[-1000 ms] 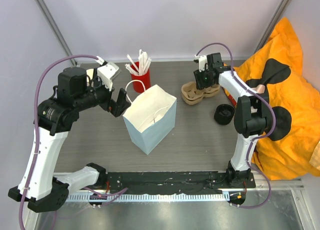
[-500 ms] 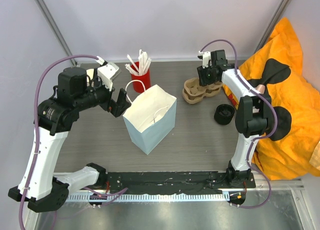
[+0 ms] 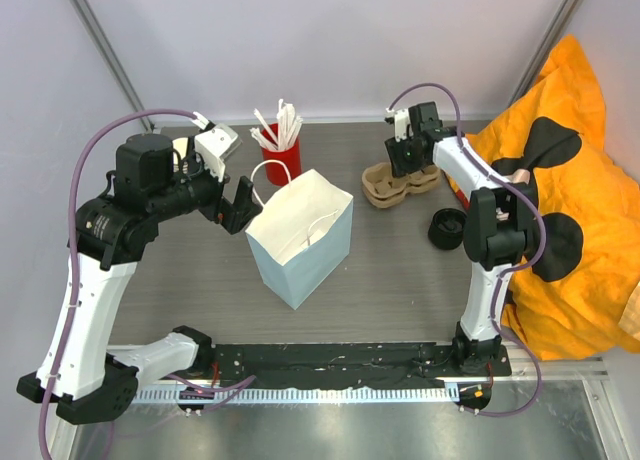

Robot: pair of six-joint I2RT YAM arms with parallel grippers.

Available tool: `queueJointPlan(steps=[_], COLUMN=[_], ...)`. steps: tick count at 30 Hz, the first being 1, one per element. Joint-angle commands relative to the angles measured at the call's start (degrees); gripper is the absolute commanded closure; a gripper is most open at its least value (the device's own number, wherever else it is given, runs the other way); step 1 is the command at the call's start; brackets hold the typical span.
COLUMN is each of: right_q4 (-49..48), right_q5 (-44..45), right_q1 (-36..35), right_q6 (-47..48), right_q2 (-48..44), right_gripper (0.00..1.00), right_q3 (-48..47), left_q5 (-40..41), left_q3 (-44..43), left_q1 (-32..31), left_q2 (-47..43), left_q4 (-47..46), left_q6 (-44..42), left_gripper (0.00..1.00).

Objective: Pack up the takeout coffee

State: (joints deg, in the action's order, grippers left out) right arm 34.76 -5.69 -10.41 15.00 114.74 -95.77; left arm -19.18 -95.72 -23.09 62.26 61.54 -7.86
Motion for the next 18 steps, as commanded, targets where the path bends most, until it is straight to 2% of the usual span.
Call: queueJointPlan(steps=[1, 2, 3, 4, 5, 6, 7, 8, 11, 18], right_q4=[-0.71, -3.88, -5.13, -1.84, 0.02, -0.22, -4.49, -5.22, -1.81, -2.07], right_q5=[4.14, 9.68, 11.04, 4.36, 2.81, 4.62, 11.6, 11.93, 4.4, 5.43], right_q1=[-1.51, -3.02, -3.55, -1.99, -1.63, -2.15, -2.94, -3.64, -1.28, -1.28], right_q6=[1.65, 3.52, 3.89, 2.5, -0.04, 0.72, 2.03, 3.0, -0.23, 0.11], right_q2=[0.67, -0.56, -1.35, -0.4, 0.48, 0.49, -0.82, -1.09, -0.57, -5.92], right_gripper=[0.77, 0.77, 0.77, 0.77, 0.77, 0.78, 0.78, 0.78, 0.78, 0.78], right_q3=[-3.3, -0.42, 2.4, 1.03, -1.94, -1.18, 0.65, 2.15, -1.08, -2.76], left_q5=[-1.3, -1.3, -1.3, -1.3, -1.21, -1.3, -1.39, -1.3, -1.47, -1.47], left_q3=[-1.57, -1.31, -1.31, -1.13, -1.05, -1.05, -0.96, -0.87, -1.04, -0.96], left_q1=[0.5, 0.5, 0.5, 0.59, 0.59, 0.68, 0.68, 0.68, 0.86, 0.85], left_q2=[-0.21, -0.38, -0.38, -0.47, -0.65, -0.56, -0.65, -0.56, -0.65, -0.74], left_q4=[-1.16, -1.16, -1.16, -1.24, -1.16, -1.16, -1.33, -1.42, -1.25, -1.25], left_q6=[0.65, 0.65, 0.65, 0.56, 0.56, 0.65, 0.65, 0.65, 0.74, 0.65], left_gripper=[0.0, 0.0, 0.0, 0.0, 0.0, 0.0, 0.0, 0.0, 0.0, 0.0])
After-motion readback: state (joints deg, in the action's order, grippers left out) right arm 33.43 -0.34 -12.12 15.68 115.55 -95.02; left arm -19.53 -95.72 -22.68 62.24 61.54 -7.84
